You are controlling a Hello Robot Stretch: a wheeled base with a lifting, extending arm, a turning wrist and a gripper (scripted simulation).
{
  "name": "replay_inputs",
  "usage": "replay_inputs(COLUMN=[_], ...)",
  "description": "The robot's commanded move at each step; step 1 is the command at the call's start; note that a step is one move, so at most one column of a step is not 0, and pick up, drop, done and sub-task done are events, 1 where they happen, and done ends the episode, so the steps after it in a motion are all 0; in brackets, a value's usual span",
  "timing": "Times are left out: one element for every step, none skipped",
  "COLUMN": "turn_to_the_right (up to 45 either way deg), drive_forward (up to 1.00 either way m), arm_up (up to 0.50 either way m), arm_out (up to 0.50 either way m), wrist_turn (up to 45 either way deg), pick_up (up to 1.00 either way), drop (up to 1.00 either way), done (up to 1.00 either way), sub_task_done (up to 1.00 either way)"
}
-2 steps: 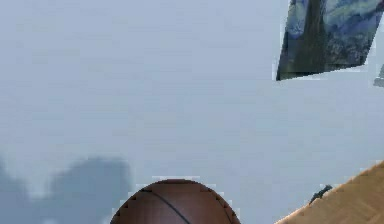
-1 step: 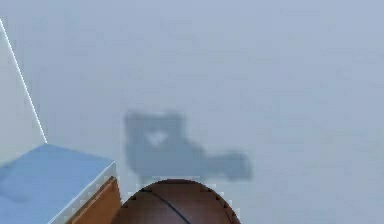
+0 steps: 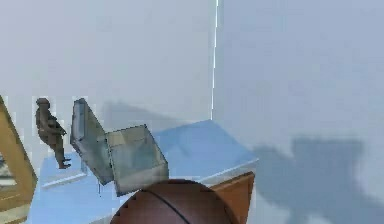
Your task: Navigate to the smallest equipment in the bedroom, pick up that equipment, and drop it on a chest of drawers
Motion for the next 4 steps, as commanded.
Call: replay_inputs(turn_to_the_right=[45.0, 45.0, 45.0, 18.0], drive_forward=[0.00, 0.00, 0.00, 0.00], arm_up=[0.00, 0.00, 0.00, 0.00], arm_out=[0.00, 0.00, 0.00, 0.00], wrist_turn=[0.0, 0.0, 0.0, 0.0], pick_up=[0.00, 0.00, 0.00, 0.00], drop=[0.00, 0.00, 0.00, 0.00], done=[0.00, 0.00, 0.00, 0.00], sub_task_done=[0.00, 0.00, 0.00, 0.00])
